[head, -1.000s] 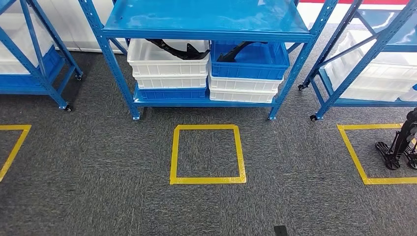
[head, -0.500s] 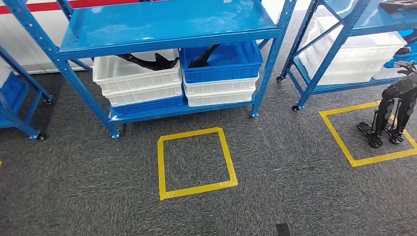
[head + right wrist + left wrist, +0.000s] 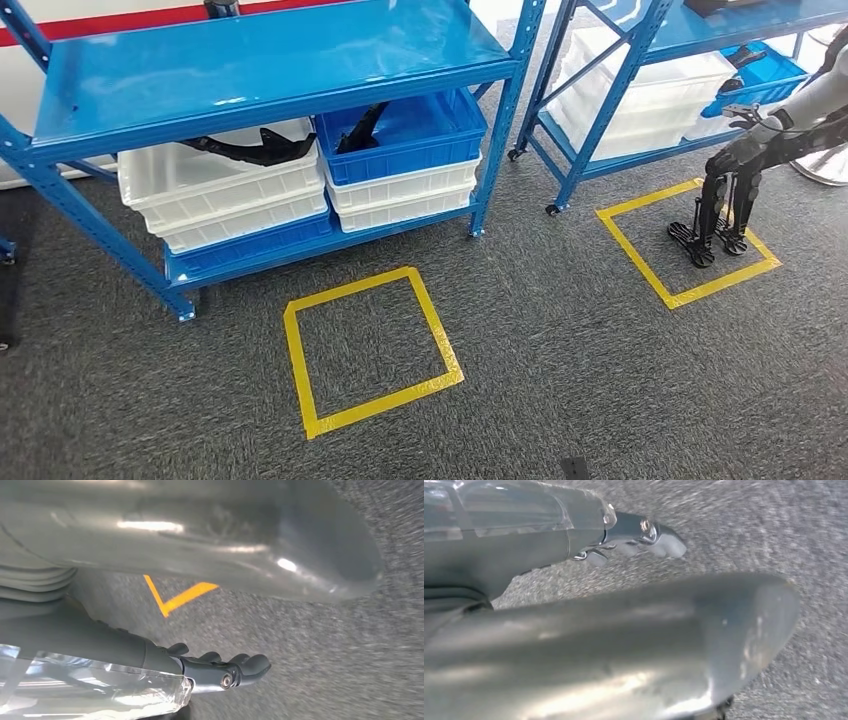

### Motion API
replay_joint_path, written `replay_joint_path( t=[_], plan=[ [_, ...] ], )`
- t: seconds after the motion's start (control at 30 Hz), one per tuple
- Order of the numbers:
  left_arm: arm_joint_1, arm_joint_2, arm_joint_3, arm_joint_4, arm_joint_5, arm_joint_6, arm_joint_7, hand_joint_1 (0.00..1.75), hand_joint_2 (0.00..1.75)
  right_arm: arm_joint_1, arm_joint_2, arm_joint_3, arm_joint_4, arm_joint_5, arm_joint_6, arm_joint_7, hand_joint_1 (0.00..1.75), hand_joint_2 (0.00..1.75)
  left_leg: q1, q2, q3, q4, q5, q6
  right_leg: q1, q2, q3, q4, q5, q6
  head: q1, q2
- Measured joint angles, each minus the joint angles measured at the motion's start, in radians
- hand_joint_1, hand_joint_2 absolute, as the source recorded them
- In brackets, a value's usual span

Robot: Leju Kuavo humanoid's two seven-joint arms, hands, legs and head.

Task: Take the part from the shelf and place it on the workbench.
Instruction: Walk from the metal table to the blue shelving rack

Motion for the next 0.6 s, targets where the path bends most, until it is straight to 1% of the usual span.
replay_joint_path(
  t=[0.03,0.07,0.1,0.13,0.17,0.2,0.23,0.27,0.3,0.33,0.37,0.4,0.43,0.47,0.5,0.53,0.57,0.6],
  plan=[
    [-0.001,0.000,0.000,0.000,0.000,0.000,0.000,0.00,0.00,0.003,0.000,0.000,0.000,0.000,0.000,0.000,0.00,0.00,-0.003,0.011,0.015,0.000,-0.011,0.000,0.004,-0.005,0.008,-0.042,0.046,-0.009,0.004,0.000],
    [-0.002,0.000,0.000,0.000,0.000,0.000,0.000,0.00,0.00,0.006,0.000,0.000,0.000,0.000,0.000,0.000,0.00,0.00,-0.006,0.023,0.028,-0.001,-0.022,0.000,0.011,-0.017,0.024,-0.101,0.094,-0.021,0.009,0.000],
    [-0.004,-0.001,0.000,0.000,0.000,0.000,0.000,0.00,0.00,0.006,-0.001,0.000,0.000,0.000,0.000,0.000,0.00,0.00,-0.010,0.033,0.039,-0.003,-0.032,-0.002,0.020,-0.038,0.041,-0.153,0.126,-0.035,0.010,0.000],
    [-0.005,-0.002,0.000,0.000,0.000,0.000,0.000,0.00,0.00,0.005,-0.002,0.000,0.000,0.000,0.000,0.000,0.00,0.00,-0.013,0.043,0.045,-0.004,-0.041,-0.005,0.028,-0.057,0.057,-0.198,0.140,-0.047,0.011,0.000],
    [-0.006,-0.004,0.000,0.000,0.000,0.000,0.000,0.00,0.00,0.004,-0.002,0.000,0.000,0.000,0.000,0.000,0.00,0.00,-0.015,0.053,0.048,-0.006,-0.046,-0.009,0.034,-0.070,0.065,-0.220,0.137,-0.055,0.011,0.000],
    [-0.008,-0.005,0.000,0.000,0.000,0.000,0.000,0.00,0.00,0.004,-0.003,0.000,0.000,0.000,0.000,0.000,0.00,0.00,-0.017,0.062,0.051,-0.010,-0.050,-0.014,0.037,-0.073,0.070,-0.229,0.128,-0.059,0.009,0.000],
    [-0.009,-0.005,0.000,0.000,0.000,0.000,0.000,0.00,0.00,0.004,-0.003,0.000,0.000,0.000,0.000,0.000,0.00,0.00,-0.018,0.073,0.057,-0.016,-0.052,-0.018,0.036,-0.064,0.075,-0.243,0.123,-0.060,0.011,0.000],
    [-0.011,-0.006,0.000,0.000,0.000,0.000,0.000,0.00,0.00,0.007,-0.004,0.000,0.000,0.000,0.000,0.000,0.00,0.00,-0.018,0.061,0.063,-0.020,-0.056,-0.022,0.032,-0.054,0.081,-0.254,0.124,-0.059,0.013,0.000],
    [-0.013,-0.006,0.000,0.000,0.000,0.000,-0.001,0.00,0.00,0.008,-0.004,0.000,0.000,0.000,0.000,0.000,0.00,0.00,-0.016,0.031,0.064,-0.012,-0.063,-0.027,0.027,-0.043,0.092,-0.268,0.126,-0.058,0.013,0.000],
    [-0.014,-0.005,0.000,0.000,0.000,0.000,-0.001,0.00,0.00,0.007,-0.004,0.000,0.000,0.000,0.000,0.000,0.00,0.00,-0.013,-0.006,0.051,0.017,-0.076,-0.032,0.021,-0.033,0.104,-0.282,0.127,-0.058,0.012,0.000],
    [-0.013,-0.005,0.000,0.000,-0.001,0.000,-0.001,0.00,0.00,0.005,-0.004,0.000,0.000,0.000,0.000,0.000,0.00,0.00,-0.009,-0.045,0.021,0.069,-0.095,-0.037,0.016,-0.022,0.114,-0.292,0.128,-0.057,0.010,0.000],
    [-0.012,-0.005,0.000,0.000,-0.001,0.000,0.001,0.00,0.00,0.002,-0.003,0.000,0.000,0.002,0.002,0.001,0.00,0.00,-0.005,-0.063,-0.020,0.134,-0.114,-0.042,0.012,-0.012,0.121,-0.296,0.126,-0.057,0.005,0.000],
    [-0.010,-0.005,0.000,0.000,-0.002,0.000,0.004,0.00,0.00,-0.001,-0.002,0.000,0.000,0.005,0.006,0.004,0.00,0.00,-0.002,-0.065,-0.066,0.197,-0.128,-0.048,0.009,0.000,0.127,-0.297,0.122,-0.057,0.000,0.000],
    [-0.009,-0.005,0.000,0.000,-0.003,0.000,0.009,0.00,0.00,-0.001,-0.001,0.000,0.000,0.007,0.013,0.009,0.00,0.00,0.002,-0.061,-0.103,0.237,-0.124,-0.053,0.007,0.010,0.135,-0.297,0.116,-0.055,-0.005,0.000],
    [-0.008,-0.005,0.000,0.000,-0.004,0.001,0.014,0.00,0.00,0.001,-0.001,0.000,0.000,0.010,0.021,0.013,0.00,0.00,0.006,-0.056,-0.125,0.243,-0.099,-0.059,0.004,0.018,0.144,-0.296,0.109,-0.051,-0.008,0.000],
    [-0.007,-0.005,0.000,0.001,-0.005,0.002,0.018,0.00,0.00,0.003,-0.001,-0.001,0.000,0.010,0.029,0.016,0.00,0.00,0.010,-0.052,-0.130,0.212,-0.053,-0.064,0.000,0.026,0.155,-0.294,0.099,-0.046,-0.011,0.000],
    [-0.007,-0.005,0.000,0.001,-0.006,0.003,0.020,0.00,0.00,0.005,-0.001,-0.001,0.000,0.010,0.038,0.016,0.00,0.00,0.015,-0.050,-0.121,0.156,0.001,-0.071,-0.004,0.033,0.165,-0.289,0.088,-0.038,-0.012,0.000],
    [-0.006,-0.006,0.000,0.001,-0.007,0.003,0.020,0.00,0.00,0.005,-0.001,-0.001,0.000,0.010,0.044,0.014,0.00,0.00,0.018,-0.052,-0.108,0.105,0.039,-0.078,-0.005,0.038,0.171,-0.283,0.077,-0.029,-0.018,0.000]
  ],
)
